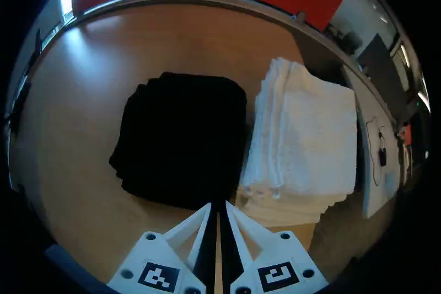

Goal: Fold towel

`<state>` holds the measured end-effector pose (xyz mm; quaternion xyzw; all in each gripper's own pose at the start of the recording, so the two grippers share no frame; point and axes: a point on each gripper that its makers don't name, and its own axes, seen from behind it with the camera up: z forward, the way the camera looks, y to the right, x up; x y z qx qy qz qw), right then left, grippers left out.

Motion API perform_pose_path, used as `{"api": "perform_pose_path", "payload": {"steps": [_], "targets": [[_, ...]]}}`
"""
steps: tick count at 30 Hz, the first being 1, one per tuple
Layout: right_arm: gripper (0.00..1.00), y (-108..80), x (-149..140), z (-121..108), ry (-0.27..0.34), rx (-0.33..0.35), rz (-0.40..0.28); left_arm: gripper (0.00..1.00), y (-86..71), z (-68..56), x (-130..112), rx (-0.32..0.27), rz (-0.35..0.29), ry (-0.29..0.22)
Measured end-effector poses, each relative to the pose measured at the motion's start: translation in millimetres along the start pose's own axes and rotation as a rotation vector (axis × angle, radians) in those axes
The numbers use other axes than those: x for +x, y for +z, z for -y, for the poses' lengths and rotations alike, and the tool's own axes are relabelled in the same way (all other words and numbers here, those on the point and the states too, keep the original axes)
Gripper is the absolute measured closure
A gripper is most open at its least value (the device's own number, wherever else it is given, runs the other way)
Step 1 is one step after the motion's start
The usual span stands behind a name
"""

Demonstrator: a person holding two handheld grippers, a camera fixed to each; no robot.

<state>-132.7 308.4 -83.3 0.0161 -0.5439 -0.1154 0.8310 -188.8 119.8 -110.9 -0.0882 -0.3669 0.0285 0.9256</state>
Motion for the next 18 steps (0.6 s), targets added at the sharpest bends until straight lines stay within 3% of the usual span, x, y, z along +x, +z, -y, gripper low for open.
{"api": "perform_pose_path", "payload": {"steps": [18], "targets": [[0.95, 7.0, -4.8, -0.5, 0.040, -0.005, -0.004, 0.02, 0.1, 1.0, 1.4, 0.005, 0.003, 0.005]]}}
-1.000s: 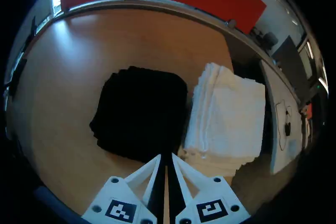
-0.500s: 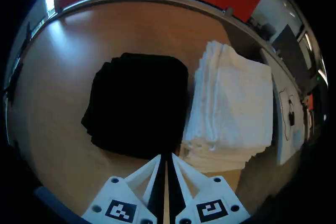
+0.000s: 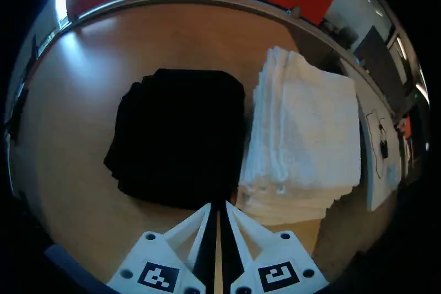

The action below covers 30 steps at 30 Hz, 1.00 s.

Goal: Fold towel

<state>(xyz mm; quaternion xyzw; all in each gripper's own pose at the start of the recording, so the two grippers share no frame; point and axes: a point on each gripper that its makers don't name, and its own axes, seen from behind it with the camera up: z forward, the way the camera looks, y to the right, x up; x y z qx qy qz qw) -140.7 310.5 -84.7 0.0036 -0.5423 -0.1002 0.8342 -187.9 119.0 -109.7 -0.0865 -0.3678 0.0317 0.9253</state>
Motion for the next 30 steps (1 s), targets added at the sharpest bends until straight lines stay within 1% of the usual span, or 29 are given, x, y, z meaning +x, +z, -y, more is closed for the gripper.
{"api": "perform_pose_path", "payload": {"steps": [10, 13, 15, 16, 22, 23, 24, 30], "targets": [[0.93, -4.0, -4.3, -0.2, 0.025, -0.009, -0.019, 0.02, -2.6, -0.9, -2.5, -0.002, -0.001, -0.002], [0.90, -6.5, -5.4, -0.4, 0.038, -0.012, -0.025, 0.02, -3.5, -1.2, -2.9, -0.003, -0.003, -0.007], [0.85, -7.9, -6.6, -1.2, 0.045, -0.016, -0.027, 0.02, -4.4, -1.3, -2.8, -0.004, -0.006, -0.009], [0.80, -8.7, -7.3, -1.7, 0.049, -0.019, -0.028, 0.02, -5.0, -1.1, -2.9, -0.004, -0.007, -0.010], [0.12, -13.5, -8.7, -1.8, 0.073, -0.033, -0.049, 0.02, -7.7, -0.7, -2.7, -0.005, -0.016, -0.011], [0.06, -14.4, -8.4, -0.9, 0.078, -0.034, -0.054, 0.02, -8.1, -0.8, -2.8, -0.005, -0.017, -0.011], [0.00, -15.2, -8.0, 0.2, 0.083, -0.033, -0.060, 0.02, -8.5, -0.9, -2.7, -0.006, -0.019, -0.012], [0.00, -20.2, -4.4, 10.3, 0.113, -0.018, -0.092, 0.02, -12.4, -0.4, 0.1, -0.011, -0.035, -0.020]]}}
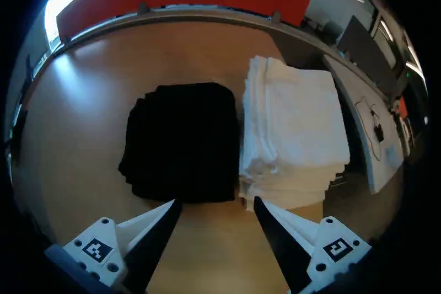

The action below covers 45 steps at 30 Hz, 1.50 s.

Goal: Fold towel

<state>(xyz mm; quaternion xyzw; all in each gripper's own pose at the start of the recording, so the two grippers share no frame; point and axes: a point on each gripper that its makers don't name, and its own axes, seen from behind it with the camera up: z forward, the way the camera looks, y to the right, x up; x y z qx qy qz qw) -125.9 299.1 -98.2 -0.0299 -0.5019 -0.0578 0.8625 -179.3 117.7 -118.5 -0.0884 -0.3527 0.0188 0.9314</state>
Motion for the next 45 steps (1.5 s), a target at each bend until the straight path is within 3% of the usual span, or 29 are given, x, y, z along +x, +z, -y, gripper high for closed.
{"api": "perform_pose_path", "payload": {"steps": [14, 31, 39, 45], "targets": [[0.00, -19.0, 26.5, 29.0, 0.041, 0.023, -0.114, 0.02, -9.3, 8.1, 11.1, 0.002, -0.041, -0.001], [0.00, -74.6, 102.1, 60.0, 0.135, 0.003, -0.508, 0.02, -14.8, 18.8, 30.4, 0.011, -0.090, 0.006], [0.00, -107.3, 131.8, 65.3, 0.169, -0.024, -0.668, 0.02, -14.3, 20.3, 37.7, 0.011, -0.105, 0.010], [0.00, -123.2, 147.6, 64.4, 0.189, -0.051, -0.750, 0.02, -13.9, 21.3, 42.2, 0.012, -0.117, 0.010]]}}
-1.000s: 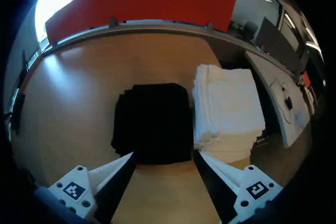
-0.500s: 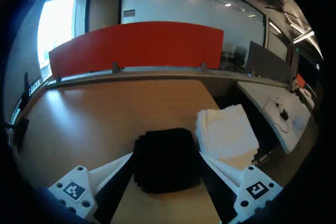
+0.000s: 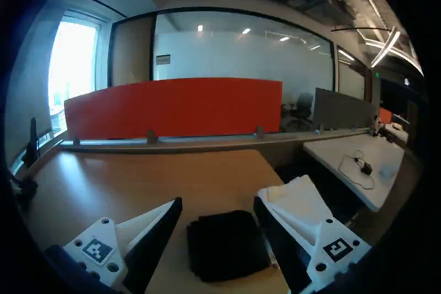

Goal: Fold towel

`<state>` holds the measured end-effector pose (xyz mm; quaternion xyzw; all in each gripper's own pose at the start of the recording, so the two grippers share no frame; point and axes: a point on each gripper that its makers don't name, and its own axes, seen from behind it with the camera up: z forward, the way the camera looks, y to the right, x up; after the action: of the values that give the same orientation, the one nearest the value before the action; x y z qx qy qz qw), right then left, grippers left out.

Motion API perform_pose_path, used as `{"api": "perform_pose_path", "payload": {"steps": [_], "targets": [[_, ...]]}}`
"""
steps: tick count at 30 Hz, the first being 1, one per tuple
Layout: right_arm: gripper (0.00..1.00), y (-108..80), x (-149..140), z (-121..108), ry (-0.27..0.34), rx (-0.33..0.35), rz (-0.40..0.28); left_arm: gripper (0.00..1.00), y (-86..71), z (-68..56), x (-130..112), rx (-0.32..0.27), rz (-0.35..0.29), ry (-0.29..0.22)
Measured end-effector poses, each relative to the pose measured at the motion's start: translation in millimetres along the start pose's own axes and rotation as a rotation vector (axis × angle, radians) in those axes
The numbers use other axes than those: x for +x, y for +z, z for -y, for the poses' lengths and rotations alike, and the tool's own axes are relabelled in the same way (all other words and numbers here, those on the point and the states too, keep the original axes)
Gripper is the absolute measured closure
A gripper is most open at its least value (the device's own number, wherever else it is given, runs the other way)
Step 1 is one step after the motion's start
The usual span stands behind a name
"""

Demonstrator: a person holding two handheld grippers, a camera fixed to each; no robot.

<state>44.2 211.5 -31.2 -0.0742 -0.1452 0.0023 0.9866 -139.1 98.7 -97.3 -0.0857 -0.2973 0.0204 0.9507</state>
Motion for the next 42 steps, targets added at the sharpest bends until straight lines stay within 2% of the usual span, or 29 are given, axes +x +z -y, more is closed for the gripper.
{"api": "perform_pose_path", "payload": {"steps": [3, 15, 30, 36, 42], "targets": [[0.00, 0.3, 5.3, -0.9, 0.000, -0.019, -0.027, 0.02, 0.5, 1.5, 2.3, 0.002, -0.007, 0.002], [0.00, -3.6, 28.9, 14.5, 0.005, -0.010, -0.094, 0.02, 0.4, 7.9, 19.9, 0.015, -0.054, 0.007], [0.00, -13.7, 68.8, 62.0, -0.025, 0.048, -0.182, 0.02, 0.5, 22.7, 45.2, 0.047, -0.137, 0.015], [0.00, -17.5, 79.0, 87.5, -0.039, 0.079, -0.201, 0.02, -0.2, 31.8, 63.2, 0.075, -0.204, 0.016], [0.00, -17.2, 78.4, 109.6, -0.047, 0.109, -0.204, 0.02, -7.9, 49.5, 97.5, 0.127, -0.334, -0.006]]}}
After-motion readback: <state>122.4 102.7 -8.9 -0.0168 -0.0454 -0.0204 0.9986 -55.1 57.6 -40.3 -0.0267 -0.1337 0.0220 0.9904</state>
